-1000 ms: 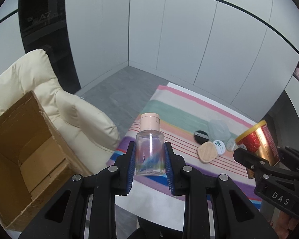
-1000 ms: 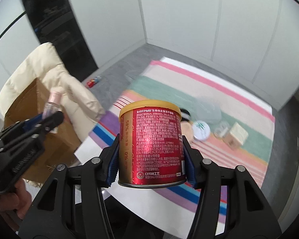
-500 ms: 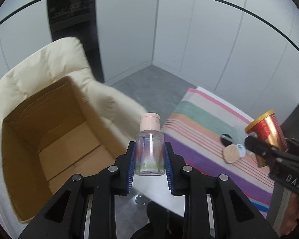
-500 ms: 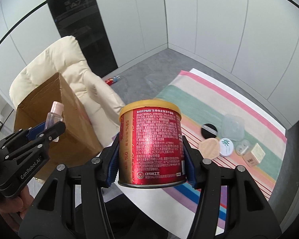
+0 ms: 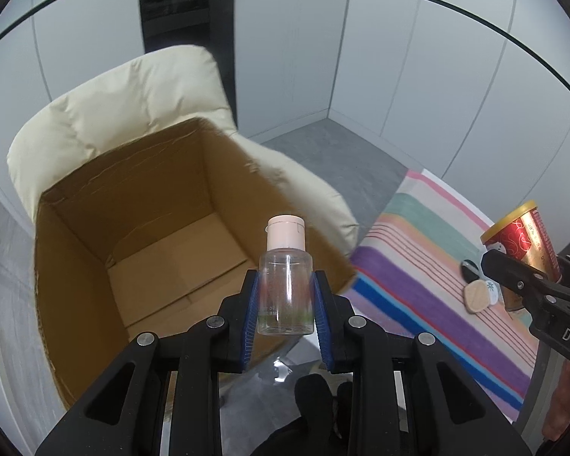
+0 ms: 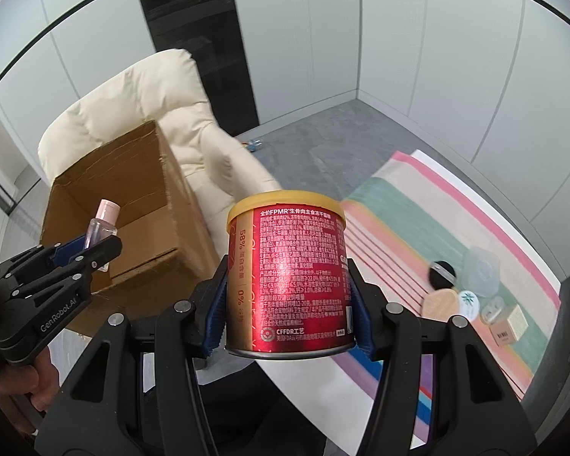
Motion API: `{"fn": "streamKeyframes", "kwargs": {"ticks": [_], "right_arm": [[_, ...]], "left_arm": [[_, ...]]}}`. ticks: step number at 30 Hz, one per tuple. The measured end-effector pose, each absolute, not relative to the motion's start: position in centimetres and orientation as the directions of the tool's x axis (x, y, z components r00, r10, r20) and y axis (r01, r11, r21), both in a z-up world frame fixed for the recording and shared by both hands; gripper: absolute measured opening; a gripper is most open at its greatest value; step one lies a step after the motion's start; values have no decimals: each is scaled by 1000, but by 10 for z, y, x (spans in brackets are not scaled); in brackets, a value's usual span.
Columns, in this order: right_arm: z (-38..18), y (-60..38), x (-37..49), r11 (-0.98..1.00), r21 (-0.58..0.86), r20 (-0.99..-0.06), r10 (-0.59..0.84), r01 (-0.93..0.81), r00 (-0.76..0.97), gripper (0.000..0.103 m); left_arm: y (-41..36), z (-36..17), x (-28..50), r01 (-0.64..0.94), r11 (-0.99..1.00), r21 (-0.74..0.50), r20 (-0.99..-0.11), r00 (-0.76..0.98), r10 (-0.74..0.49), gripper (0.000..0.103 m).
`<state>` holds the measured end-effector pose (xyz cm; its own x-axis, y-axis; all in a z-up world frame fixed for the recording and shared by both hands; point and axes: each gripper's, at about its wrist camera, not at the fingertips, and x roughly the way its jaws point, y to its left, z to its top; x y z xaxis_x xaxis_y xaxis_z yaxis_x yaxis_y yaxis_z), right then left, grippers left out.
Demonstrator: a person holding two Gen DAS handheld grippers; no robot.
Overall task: Organize objects
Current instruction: 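Carry the bottle and red can with both tools over the cardboard box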
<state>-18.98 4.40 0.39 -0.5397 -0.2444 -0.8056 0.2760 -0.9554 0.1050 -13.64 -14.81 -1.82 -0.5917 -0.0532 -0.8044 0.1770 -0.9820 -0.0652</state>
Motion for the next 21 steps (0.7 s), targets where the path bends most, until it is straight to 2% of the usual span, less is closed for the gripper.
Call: {"fn": "streamKeyframes", "kwargs": {"ticks": [11, 21], "right_arm": [[7, -20, -194, -920, 98, -800, -299, 379, -520, 57], [-14, -86, -200, -883, 75, -825, -316, 463, -468, 57]], "left_arm": [[-201, -22, -122, 245, -966, -84, -816, -574, -74, 28], [-230, -38, -114, 233, -971, -44, -836, -541, -92, 28]]}}
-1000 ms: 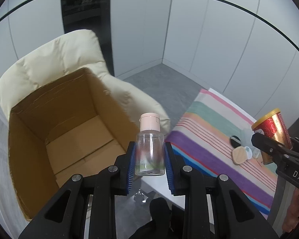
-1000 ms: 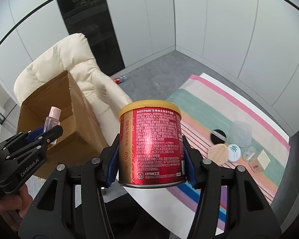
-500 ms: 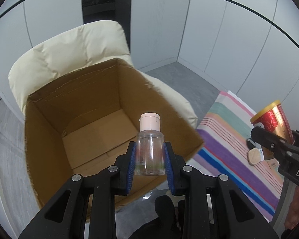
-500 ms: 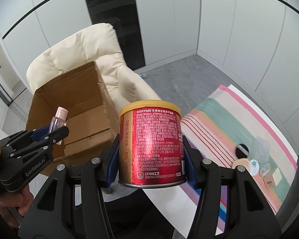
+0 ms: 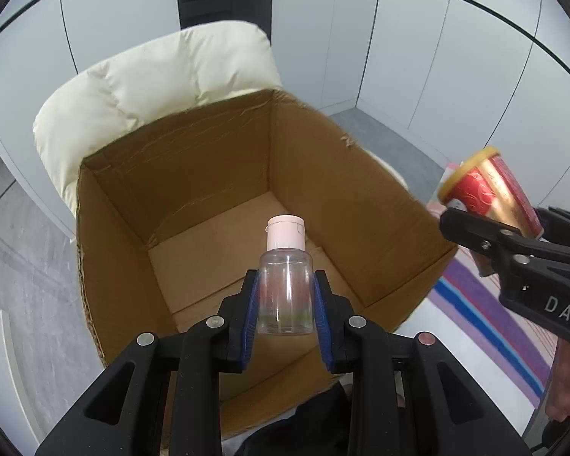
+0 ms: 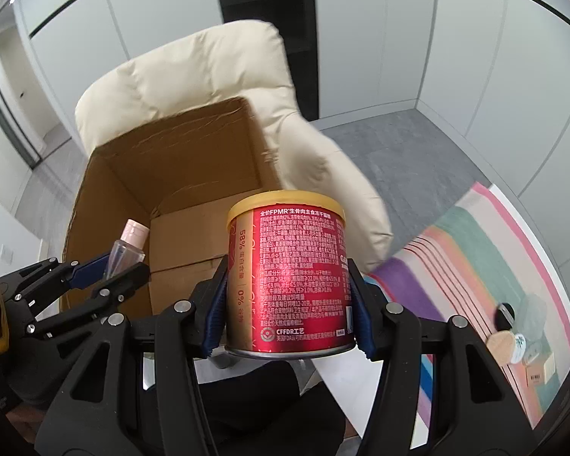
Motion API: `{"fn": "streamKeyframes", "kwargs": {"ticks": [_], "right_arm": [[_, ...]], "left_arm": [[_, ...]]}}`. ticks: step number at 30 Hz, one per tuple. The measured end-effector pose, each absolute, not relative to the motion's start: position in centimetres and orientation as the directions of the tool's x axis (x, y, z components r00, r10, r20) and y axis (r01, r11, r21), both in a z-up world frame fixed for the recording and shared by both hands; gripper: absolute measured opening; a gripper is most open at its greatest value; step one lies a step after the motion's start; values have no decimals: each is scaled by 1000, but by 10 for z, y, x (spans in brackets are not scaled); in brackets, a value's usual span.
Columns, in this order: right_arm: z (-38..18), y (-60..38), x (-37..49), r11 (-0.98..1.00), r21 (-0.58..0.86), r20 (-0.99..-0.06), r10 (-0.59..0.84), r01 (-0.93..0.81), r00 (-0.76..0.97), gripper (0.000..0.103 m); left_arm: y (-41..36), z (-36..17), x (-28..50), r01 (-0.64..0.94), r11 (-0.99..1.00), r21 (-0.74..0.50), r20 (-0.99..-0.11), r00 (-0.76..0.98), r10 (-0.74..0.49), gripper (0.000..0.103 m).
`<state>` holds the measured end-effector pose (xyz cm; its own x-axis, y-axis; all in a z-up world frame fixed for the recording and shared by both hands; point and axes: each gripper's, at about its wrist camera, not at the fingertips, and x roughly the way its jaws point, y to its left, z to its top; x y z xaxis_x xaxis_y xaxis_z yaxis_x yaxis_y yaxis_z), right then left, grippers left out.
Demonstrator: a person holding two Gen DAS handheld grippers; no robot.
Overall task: Organize objects
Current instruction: 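Carry the bottle and red can with both tools over the cardboard box, then open left tool to drop the bottle while right tool releases the can into the box, then move both tools back from the box to the striped table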
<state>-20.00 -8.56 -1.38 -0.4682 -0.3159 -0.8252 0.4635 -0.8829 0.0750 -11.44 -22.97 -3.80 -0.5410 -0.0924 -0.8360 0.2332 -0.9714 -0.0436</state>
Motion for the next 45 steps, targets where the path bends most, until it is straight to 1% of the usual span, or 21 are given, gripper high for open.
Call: {"fn": "streamKeyframes", "kwargs": {"ticks": [4, 8, 12, 17, 19, 20, 21, 25, 26, 27, 30, 32, 34, 35, 36, 38, 40, 42, 45], "right_arm": [[-20, -109, -198, -868, 58, -834, -314, 493, -455, 57], [-23, -128, -196, -849, 39, -836, -317, 527, -449, 57], [-22, -136, -202, -848, 71, -836, -338, 526, -432, 57], [-28, -147, -208, -849, 56, -845, -321, 526, -428, 57], [-32, -153, -208, -848, 45, -851, -310, 529, -425, 57], [-33, -156, -208, -846, 40, -854, -305, 531, -422, 57], [-34, -158, -208, -845, 37, -855, -303, 534, -421, 57], [-37, -166, -207, -839, 18, -858, -292, 544, -423, 57], [-38, -167, -207, -839, 17, -859, -290, 544, -421, 57], [-40, -168, -207, -837, 20, -860, -293, 546, -417, 57], [-44, -172, -204, -826, 23, -863, -301, 563, -406, 57], [-42, -173, -203, -826, 20, -859, -302, 563, -413, 58], [-36, -171, -204, -832, 38, -851, -317, 554, -419, 70], [-31, -170, -204, -837, 46, -842, -327, 546, -430, 78], [-28, -169, -203, -839, 50, -835, -332, 542, -438, 83], [-22, -169, -202, -836, 49, -828, -340, 547, -446, 85], [-20, -168, -200, -834, 44, -823, -343, 550, -454, 87], [-20, -165, -199, -837, 40, -819, -341, 546, -462, 92], [-18, -159, -198, -845, 65, -808, -357, 531, -469, 96]], "left_arm": [[-242, -46, -113, 251, -965, -71, -848, -525, -74, 28], [-249, -52, -112, 259, -964, -57, -849, -521, -90, 28], [-260, -59, -109, 270, -961, -61, -858, -507, -88, 28], [-270, -63, -111, 263, -963, -57, -853, -513, -90, 28], [-275, -62, -110, 274, -960, -49, -848, -519, -105, 39], [-277, -60, -109, 280, -959, -48, -847, -520, -110, 58], [-279, -58, -107, 287, -957, -49, -842, -527, -115, 71], [-285, -51, -100, 307, -951, -23, -825, -543, -155, 83], [-287, -50, -99, 320, -947, -16, -821, -545, -170, 88], [-290, -49, -97, 334, -943, -10, -816, -547, -185, 91], [-296, -47, -93, 368, -930, -7, -809, -548, -211, 94], [-298, -48, -91, 374, -927, -22, -814, -545, -201, 96], [-299, -49, -89, 366, -930, -33, -817, -545, -186, 98], [-298, -48, -87, 363, -931, -23, -815, -547, -193, 98], [-298, -47, -86, 366, -930, -15, -813, -546, -202, 99], [-298, -45, -84, 380, -925, -8, -809, -546, -217, 103], [-300, -43, -83, 393, -920, -15, -810, -544, -219, 103], [-301, -42, -84, 400, -916, -21, -809, -545, -219, 103], [-299, -41, -86, 409, -912, -9, -802, -547, -238, 103]]}}
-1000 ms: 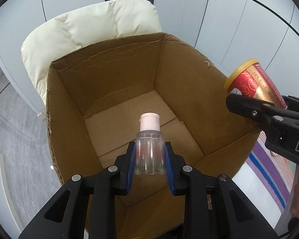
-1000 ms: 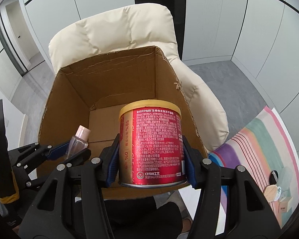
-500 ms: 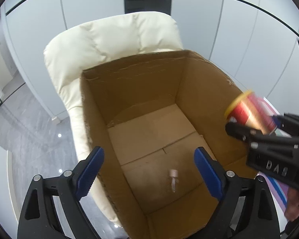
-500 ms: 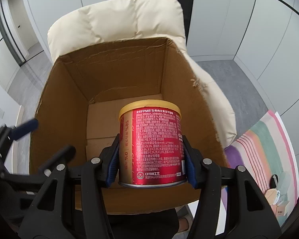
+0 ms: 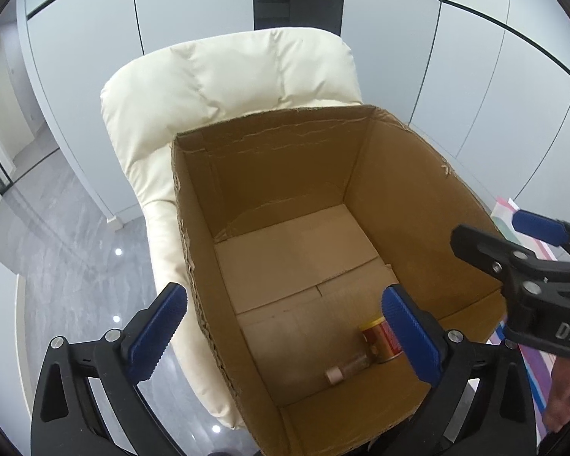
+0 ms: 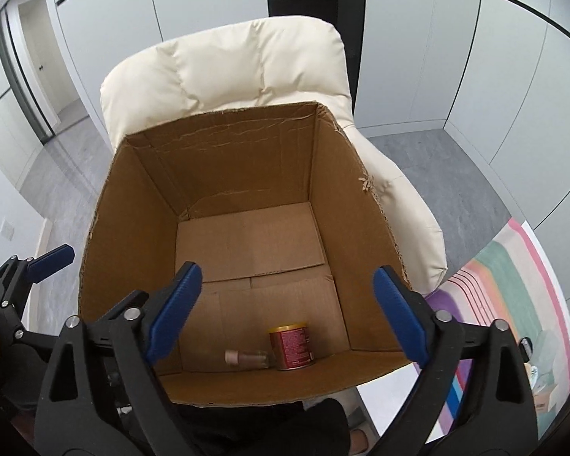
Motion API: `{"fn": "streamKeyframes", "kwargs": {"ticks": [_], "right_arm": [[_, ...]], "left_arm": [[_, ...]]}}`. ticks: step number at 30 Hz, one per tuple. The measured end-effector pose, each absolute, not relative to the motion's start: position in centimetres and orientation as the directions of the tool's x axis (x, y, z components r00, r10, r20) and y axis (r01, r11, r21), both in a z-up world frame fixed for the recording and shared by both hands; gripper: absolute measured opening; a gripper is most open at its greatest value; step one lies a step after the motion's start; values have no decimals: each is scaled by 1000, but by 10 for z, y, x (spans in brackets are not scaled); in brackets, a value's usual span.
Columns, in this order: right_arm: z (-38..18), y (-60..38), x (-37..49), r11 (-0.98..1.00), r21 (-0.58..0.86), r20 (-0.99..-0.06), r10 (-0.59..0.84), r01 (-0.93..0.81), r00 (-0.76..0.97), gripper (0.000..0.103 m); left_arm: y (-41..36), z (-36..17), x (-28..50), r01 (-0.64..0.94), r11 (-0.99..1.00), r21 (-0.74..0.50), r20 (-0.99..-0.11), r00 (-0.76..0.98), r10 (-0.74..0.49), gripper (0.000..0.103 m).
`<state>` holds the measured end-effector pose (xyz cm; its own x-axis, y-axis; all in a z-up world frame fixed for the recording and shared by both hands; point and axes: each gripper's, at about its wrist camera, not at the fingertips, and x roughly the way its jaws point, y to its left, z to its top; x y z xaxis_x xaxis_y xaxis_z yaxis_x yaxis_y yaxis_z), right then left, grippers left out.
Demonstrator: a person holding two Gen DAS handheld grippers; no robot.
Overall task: Organize objects
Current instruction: 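Move both tools back from the box to the striped table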
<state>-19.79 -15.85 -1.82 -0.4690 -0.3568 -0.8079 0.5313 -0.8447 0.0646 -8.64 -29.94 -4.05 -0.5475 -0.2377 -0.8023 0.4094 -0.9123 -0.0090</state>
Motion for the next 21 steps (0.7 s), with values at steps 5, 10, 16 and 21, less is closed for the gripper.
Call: {"fn": "streamKeyframes", "kwargs": {"ticks": [5, 10, 16, 21], "right_arm": [[-5, -146, -195, -853, 66, -783, -366, 518, -503, 103], [6, -125, -197, -869, 87, -768, -370, 487, -523, 103], [11, -98, -199, -889, 104, -762, -359, 446, -539, 103], [13, -75, -198, -905, 99, -761, -337, 414, -555, 103]], "left_arm": [[-294, -42, -91, 420, -907, -4, -805, -540, -247, 103], [-284, -41, -97, 412, -911, -8, -804, -544, -239, 103], [-269, -38, -105, 388, -922, -10, -796, -561, -228, 103], [-250, -36, -114, 353, -936, -11, -791, -576, -208, 103]]}}
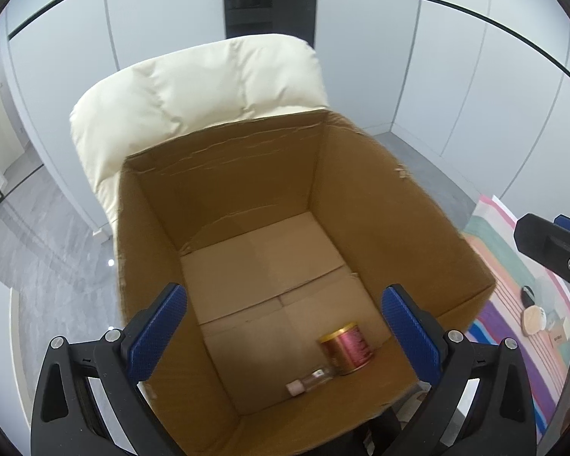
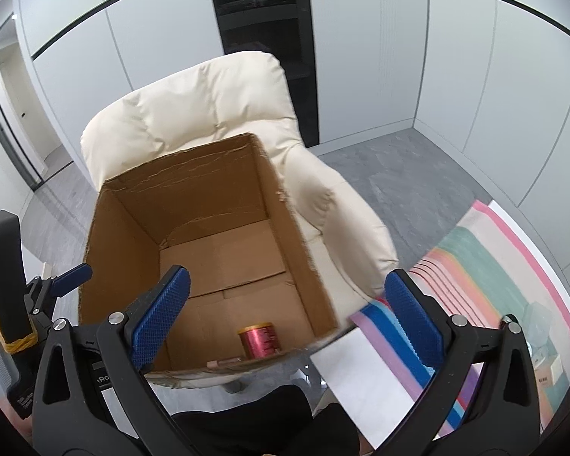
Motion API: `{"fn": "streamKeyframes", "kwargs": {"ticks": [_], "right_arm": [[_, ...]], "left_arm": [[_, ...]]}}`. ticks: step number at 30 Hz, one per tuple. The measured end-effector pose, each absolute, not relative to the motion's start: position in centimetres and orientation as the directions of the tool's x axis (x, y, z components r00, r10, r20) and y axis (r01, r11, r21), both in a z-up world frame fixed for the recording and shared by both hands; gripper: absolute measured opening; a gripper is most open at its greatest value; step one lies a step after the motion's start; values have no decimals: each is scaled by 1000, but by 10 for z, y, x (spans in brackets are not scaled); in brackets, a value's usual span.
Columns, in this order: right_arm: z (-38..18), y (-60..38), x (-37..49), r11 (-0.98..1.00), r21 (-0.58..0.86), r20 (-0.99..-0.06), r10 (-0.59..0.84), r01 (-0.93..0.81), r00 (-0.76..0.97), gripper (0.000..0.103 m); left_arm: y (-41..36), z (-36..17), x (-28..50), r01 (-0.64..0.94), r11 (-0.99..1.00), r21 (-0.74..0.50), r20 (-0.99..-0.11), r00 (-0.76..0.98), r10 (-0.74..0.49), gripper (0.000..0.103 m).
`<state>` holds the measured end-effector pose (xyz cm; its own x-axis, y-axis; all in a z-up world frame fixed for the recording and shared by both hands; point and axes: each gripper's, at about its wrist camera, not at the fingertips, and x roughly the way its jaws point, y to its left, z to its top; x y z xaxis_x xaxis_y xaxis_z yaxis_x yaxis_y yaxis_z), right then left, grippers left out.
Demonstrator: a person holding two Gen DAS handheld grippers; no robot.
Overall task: Organize objects
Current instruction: 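Move both tools back from the box to the striped table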
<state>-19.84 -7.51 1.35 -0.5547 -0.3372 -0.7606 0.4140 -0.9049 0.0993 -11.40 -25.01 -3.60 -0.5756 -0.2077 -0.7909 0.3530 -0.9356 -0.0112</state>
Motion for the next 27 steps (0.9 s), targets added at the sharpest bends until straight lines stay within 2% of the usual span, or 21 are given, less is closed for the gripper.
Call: {"fn": "streamKeyframes", "kwargs": {"ticks": [10, 15, 27], "right_arm": [[20, -24, -189, -941, 34, -739, -251, 337, -625, 103], [31, 15, -193, -960, 99, -730, -250, 263, -636, 103], [43, 95, -182, -981, 122, -709, -192, 151, -679, 103]], "left_arm": [[-210, -34, -133, 281, -960, -14, -793, -588, -161, 103], [-186, -36, -141, 241, -971, 8, -786, -599, -155, 103], [-104, -29, -154, 116, -993, 1, -760, -646, -76, 103]]}}
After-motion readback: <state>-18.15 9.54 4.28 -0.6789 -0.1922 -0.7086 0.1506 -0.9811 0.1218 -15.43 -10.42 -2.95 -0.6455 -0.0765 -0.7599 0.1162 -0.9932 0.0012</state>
